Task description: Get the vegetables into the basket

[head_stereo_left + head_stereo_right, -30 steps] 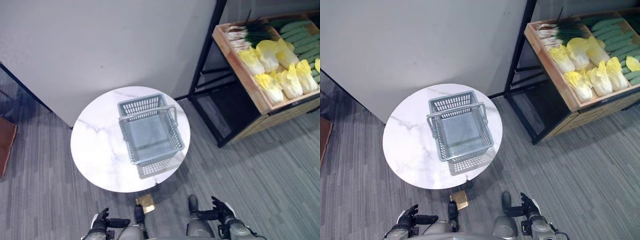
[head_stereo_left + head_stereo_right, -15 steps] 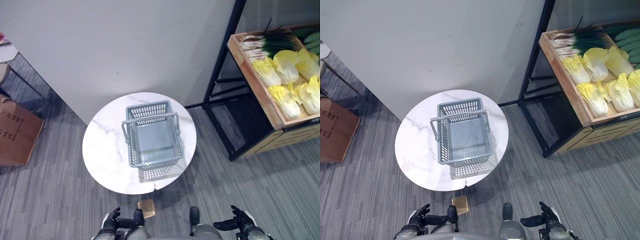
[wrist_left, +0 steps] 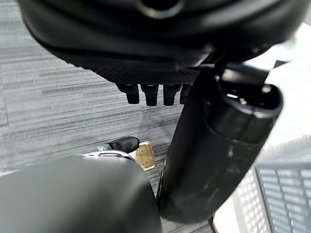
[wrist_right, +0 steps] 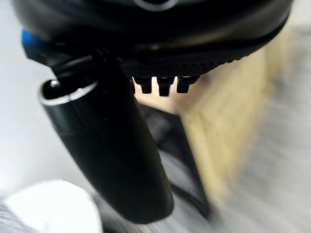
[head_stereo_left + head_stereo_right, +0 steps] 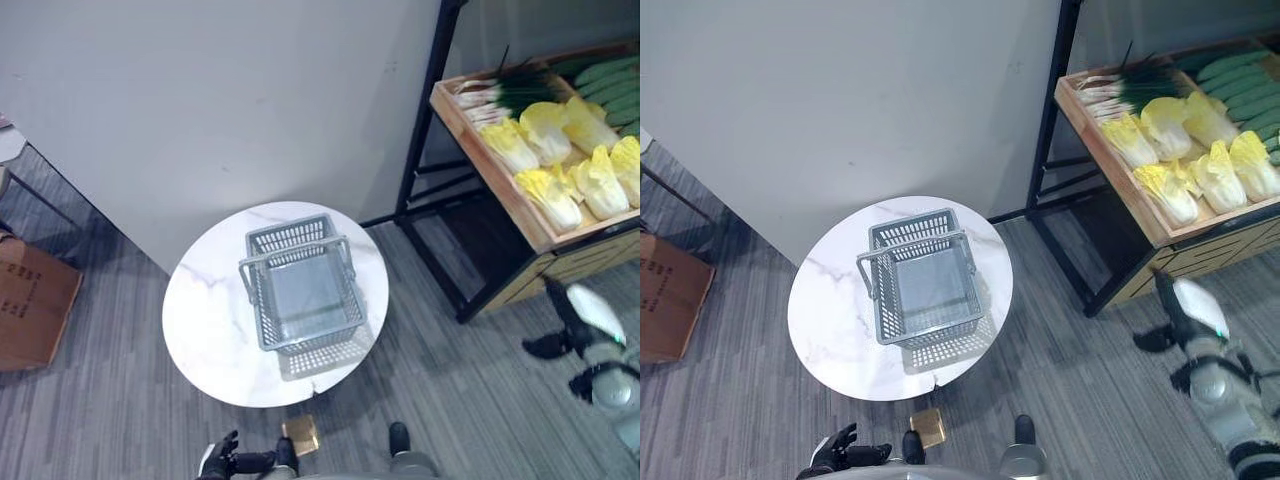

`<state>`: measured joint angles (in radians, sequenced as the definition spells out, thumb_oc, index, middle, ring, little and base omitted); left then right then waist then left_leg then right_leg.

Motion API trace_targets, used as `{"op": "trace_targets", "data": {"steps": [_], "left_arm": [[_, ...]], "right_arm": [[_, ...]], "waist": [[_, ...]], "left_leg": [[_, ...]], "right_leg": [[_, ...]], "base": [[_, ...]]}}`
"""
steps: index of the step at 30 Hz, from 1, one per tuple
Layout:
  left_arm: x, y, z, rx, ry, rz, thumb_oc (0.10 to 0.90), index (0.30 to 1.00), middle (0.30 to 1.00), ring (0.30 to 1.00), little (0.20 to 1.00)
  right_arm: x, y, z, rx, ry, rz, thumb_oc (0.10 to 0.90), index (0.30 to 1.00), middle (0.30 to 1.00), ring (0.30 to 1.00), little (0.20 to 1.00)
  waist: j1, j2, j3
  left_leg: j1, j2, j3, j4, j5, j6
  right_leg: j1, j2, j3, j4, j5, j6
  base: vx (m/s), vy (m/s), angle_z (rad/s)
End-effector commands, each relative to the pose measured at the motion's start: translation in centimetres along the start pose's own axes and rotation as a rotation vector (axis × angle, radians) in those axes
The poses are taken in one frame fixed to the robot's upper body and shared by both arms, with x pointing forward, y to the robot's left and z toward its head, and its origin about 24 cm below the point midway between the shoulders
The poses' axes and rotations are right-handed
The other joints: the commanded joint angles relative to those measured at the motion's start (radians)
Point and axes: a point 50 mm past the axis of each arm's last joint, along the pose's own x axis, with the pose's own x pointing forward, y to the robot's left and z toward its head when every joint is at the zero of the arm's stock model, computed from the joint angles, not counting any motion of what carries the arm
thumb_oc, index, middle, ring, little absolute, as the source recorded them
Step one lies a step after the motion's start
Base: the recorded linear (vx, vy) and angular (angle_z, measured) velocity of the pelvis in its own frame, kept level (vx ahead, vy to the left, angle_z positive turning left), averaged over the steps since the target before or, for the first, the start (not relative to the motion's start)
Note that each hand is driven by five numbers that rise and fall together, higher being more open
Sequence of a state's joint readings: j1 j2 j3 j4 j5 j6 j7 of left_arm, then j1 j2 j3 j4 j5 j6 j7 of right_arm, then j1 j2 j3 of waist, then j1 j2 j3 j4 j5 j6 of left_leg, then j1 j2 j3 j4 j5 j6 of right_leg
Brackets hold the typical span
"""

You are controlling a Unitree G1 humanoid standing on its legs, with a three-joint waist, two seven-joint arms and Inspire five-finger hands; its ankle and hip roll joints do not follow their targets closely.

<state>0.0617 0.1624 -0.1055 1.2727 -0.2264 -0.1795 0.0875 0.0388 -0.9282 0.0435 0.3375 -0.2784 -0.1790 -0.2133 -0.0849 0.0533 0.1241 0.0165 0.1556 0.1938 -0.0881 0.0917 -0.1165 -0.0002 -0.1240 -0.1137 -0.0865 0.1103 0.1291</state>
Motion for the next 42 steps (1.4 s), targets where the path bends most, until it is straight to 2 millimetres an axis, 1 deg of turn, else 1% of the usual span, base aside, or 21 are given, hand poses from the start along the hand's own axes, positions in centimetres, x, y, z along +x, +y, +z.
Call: {"op": "trace_targets", "data": {"steps": [1, 3, 4, 6, 7, 8, 9, 11, 12, 13, 14, 17, 18, 23, 28, 30, 31, 36, 38, 41, 42], "left_arm": [[0.0, 2.0, -0.6, 0.117, 0.040, 0.049, 0.900, 1.000, 1.000, 1.000, 1.000], [0.1, 1.9, -0.4, 0.139, 0.035, 0.044, 0.900, 1.000, 1.000, 1.000, 1.000], [0.1, 1.9, -0.3, 0.140, 0.032, 0.043, 0.900, 1.000, 1.000, 1.000, 1.000], [0.0, 1.9, -0.4, 0.140, 0.035, 0.046, 0.900, 1.000, 1.000, 1.000, 1.000], [0.0, 1.9, -0.4, 0.138, 0.035, 0.047, 0.900, 1.000, 1.000, 1.000, 1.000], [0.1, 1.9, -0.3, 0.144, 0.036, 0.056, 0.900, 1.000, 1.000, 1.000, 1.000], [0.1, 1.9, -0.3, 0.141, 0.036, 0.057, 0.900, 1.000, 1.000, 1.000, 1.000], [0.0, 1.9, -0.5, 0.149, 0.041, 0.059, 0.900, 1.000, 1.000, 1.000, 1.000], [0.0, 1.9, -0.5, 0.147, 0.041, 0.059, 0.900, 1.000, 1.000, 1.000, 1.000], [0.0, 1.8, -0.6, 0.144, 0.043, 0.059, 0.900, 1.000, 1.000, 1.000, 1.000], [0.0, 1.8, -0.6, 0.142, 0.043, 0.059, 0.900, 1.000, 1.000, 1.000, 1.000], [0.0, 1.8, -0.7, 0.132, 0.045, 0.058, 0.900, 1.000, 1.000, 1.000, 1.000], [0.0, 1.8, -0.6, 0.128, 0.041, 0.058, 0.900, 1.000, 1.000, 1.000, 1.000], [0.0, 1.5, -0.4, 0.117, 0.038, 0.047, 0.900, 1.000, 1.000, 1.000, 1.000], [0.1, 1.4, -0.2, 0.122, 0.029, 0.043, 0.900, 1.000, 1.000, 1.000, 1.000], [0.1, 1.4, 0.1, 0.121, 0.021, 0.044, 0.900, 1.000, 1.000, 1.000, 1.000], [0.2, 1.4, 0.5, 0.124, 0.009, 0.047, 0.900, 1.000, 1.000, 1.000, 1.000], [0.3, 1.4, 1.0, 0.102, -0.008, 0.054, 0.900, 1.000, 1.000, 1.000, 1.000], [0.5, 1.6, 1.7, 0.084, -0.030, 0.066, 0.900, 1.000, 1.000, 1.000, 1.000], [0.6, 1.6, 2.3, 0.084, -0.045, 0.071, 0.900, 1.000, 1.000, 1.000, 1.000], [0.7, 1.5, 2.7, 0.083, -0.060, 0.069, 0.900, 1.000, 1.000, 1.000, 1.000]], "right_arm": [[2.7, -3.0, 4.9, -0.003, -0.227, -0.160, 0.900, 1.000, 1.000, 1.000, 1.000], [3.5, -3.9, 7.9, 0.016, -0.351, -0.184, 0.900, 1.000, 1.000, 1.000, 1.000], [3.8, -4.7, 11.0, 0.034, -0.474, -0.203, 0.900, 1.000, 1.000, 1.000, 1.000], [4.1, -4.8, 13.3, 0.077, -0.562, -0.198, 0.900, 1.000, 1.000, 1.000, 1.000], [4.1, -4.8, 13.4, 0.078, -0.564, -0.197, 0.900, 1.000, 1.000, 1.000, 1.000], [4.2, -5.1, 16.3, 0.148, -0.670, -0.201, 0.900, 1.000, 1.000, 1.000, 1.000], [4.3, -5.1, 16.4, 0.149, -0.673, -0.201, 0.900, 1.000, 1.000, 1.000, 1.000], [4.6, -5.1, 19.5, 0.212, -0.770, -0.177, 0.900, 1.000, 1.000, 1.000, 1.000], [4.6, -5.1, 19.6, 0.212, -0.772, -0.176, 0.900, 1.000, 1.000, 1.000, 1.000], [5.1, -5.0, 20.8, 0.231, -0.797, -0.152, 0.900, 1.000, 1.000, 1.000, 1.000], [5.1, -5.0, 20.9, 0.230, -0.799, -0.151, 0.900, 1.000, 1.000, 1.000, 1.000], [5.8, -4.3, 22.8, 0.273, -0.825, -0.102, 0.900, 1.000, 1.000, 1.000, 1.000], [6.0, -3.7, 23.4, 0.314, -0.827, -0.062, 0.900, 1.000, 1.000, 1.000, 1.000], [6.8, -2.0, 25.9, 0.285, -0.856, 0.087, 0.900, 1.000, 1.000, 1.000, 1.000], [7.7, -1.7, 26.7, 0.275, -0.836, 0.115, 0.900, 1.000, 1.000, 1.000, 1.000], [8.2, -1.8, 27.2, 0.272, -0.826, 0.105, 0.900, 1.000, 1.000, 1.000, 1.000], [8.9, -2.0, 27.6, 0.266, -0.803, 0.084, 0.900, 1.000, 1.000, 1.000, 1.000], [10.1, -2.4, 27.9, 0.269, -0.748, 0.048, 0.900, 1.000, 1.000, 1.000, 1.000], [11.0, -2.4, 28.2, 0.298, -0.700, 0.033, 0.900, 1.000, 1.000, 1.000, 1.000], [11.5, -2.4, 28.3, 0.295, -0.675, 0.027, 0.900, 1.000, 1.000, 1.000, 1.000], [12.0, -2.0, 28.0, 0.292, -0.633, 0.035, 0.900, 1.000, 1.000, 1.000, 1.000]], "waist": [[0.048, -0.097, 0.006], [0.064, -0.100, 0.003], [0.077, -0.099, 0.002], [0.087, -0.098, 0.002], [0.085, -0.099, 0.003], [0.100, -0.099, 0.002], [0.097, -0.099, 0.003], [0.115, -0.100, 0.007], [0.112, -0.099, 0.008], [0.124, -0.100, 0.009], [0.122, -0.100, 0.010], [0.133, -0.102, 0.018], [0.138, -0.103, 0.021], [0.155, -0.108, 0.039], [0.163, -0.110, 0.047], [0.168, -0.110, 0.053], [0.175, -0.109, 0.060], [0.188, -0.109, 0.070], [0.201, -0.109, 0.084], [0.207, -0.110, 0.092], [0.216, -0.108, 0.099]], "left_leg": [[0.027, -0.015, -0.029, 0.001, -0.016, -0.017], [0.024, -0.016, -0.034, 0.001, -0.014, -0.019], [0.024, -0.017, -0.038, 0.001, -0.015, -0.019], [0.024, -0.018, -0.044, 0.001, -0.014, -0.020], [0.024, -0.018, -0.045, 0.001, -0.014, -0.020], [0.023, -0.017, -0.048, 0.001, -0.012, -0.022], [0.023, -0.017, -0.049, 0.001, -0.012, -0.022], [0.021, -0.016, -0.055, 0.001, -0.009, -0.025], [0.021, -0.015, -0.055, 0.001, -0.009, -0.025], [0.020, -0.015, -0.059, 0.001, -0.007, -0.026], [0.020, -0.015, -0.059, 0.001, -0.007, -0.026], [0.017, -0.014, -0.062, 0.001, -0.004, -0.028], [0.015, -0.014, -0.064, 0.001, -0.002, -0.028], [-0.002, -0.014, -0.075, 0.001, 0.004, -0.030], [-0.007, -0.015, -0.079, 0.001, 0.005, -0.029], [-0.013, -0.015, -0.082, 0.001, 0.007, -0.028], [-0.023, -0.017, -0.085, 0.001, 0.010, -0.028], [-0.034, -0.021, -0.091, 0.001, 0.013, -0.026], [-0.052, -0.024, -0.099, 0.001, 0.019, -0.025], [-0.064, -0.027, -0.105, 0.001, 0.022, -0.023], [-0.077, -0.032, -0.115, 0.001, 0.025, -0.021]], "right_leg": [[-0.029, -0.064, 0.013, 0.008, 0.051, 0.055], [-0.022, -0.066, 0.006, 0.005, 0.049, 0.055], [-0.015, -0.068, -0.001, 0.004, 0.048, 0.055], [-0.010, -0.069, -0.006, 0.003, 0.045, 0.054], [-0.009, -0.069, -0.007, 0.003, 0.045, 0.054], [-0.005, -0.070, -0.013, 0.003, 0.043, 0.052], [-0.004, -0.070, -0.014, 0.003, 0.042, 0.052], [0.002, -0.069, -0.021, 0.003, 0.040, 0.049], [0.002, -0.069, -0.021, 0.003, 0.040, 0.049], [0.005, -0.067, -0.024, 0.001, 0.038, 0.047], [0.006, -0.067, -0.024, 0.001, 0.037, 0.047], [0.008, -0.067, -0.029, 0.002, 0.037, 0.046], [0.007, -0.066, -0.030, 0.002, 0.038, 0.045], [-0.001, -0.068, -0.039, 0.004, 0.038, 0.044], [-0.005, -0.071, -0.042, 0.006, 0.039, 0.044], [-0.010, -0.073, -0.042, 0.007, 0.041, 0.043], [-0.017, -0.074, -0.045, 0.009, 0.042, 0.043], [-0.025, -0.078, -0.049, 0.009, 0.044, 0.044], [-0.039, -0.080, -0.054, 0.013, 0.048, 0.045], [-0.048, -0.082, -0.055, 0.014, 0.049, 0.045], [-0.053, -0.086, -0.060, 0.018, 0.049, 0.045]], "base": [[0.00, 0.000, 0.03], [0.01, -0.002, 0.08], [0.01, 0.000, 0.10], [0.01, 0.006, 0.15], [0.01, 0.008, 0.17], [0.00, 0.002, 0.13], [0.01, 0.002, 0.12], [0.00, -0.002, 0.17], [0.00, -0.002, 0.18], [0.00, -0.001, 0.14], [0.00, -0.001, 0.09], [-0.01, 0.001, 0.08], [0.00, 0.000, 0.00], [-0.01, 0.003, 0.03], [0.00, 0.009, 0.07], [0.00, 0.000, 0.00], [0.00, 0.000, 0.00], [0.00, 0.006, 0.02], [-0.03, 0.014, 0.10], [-0.02, 0.009, 0.10], [-0.03, 0.008, 0.13]]}}
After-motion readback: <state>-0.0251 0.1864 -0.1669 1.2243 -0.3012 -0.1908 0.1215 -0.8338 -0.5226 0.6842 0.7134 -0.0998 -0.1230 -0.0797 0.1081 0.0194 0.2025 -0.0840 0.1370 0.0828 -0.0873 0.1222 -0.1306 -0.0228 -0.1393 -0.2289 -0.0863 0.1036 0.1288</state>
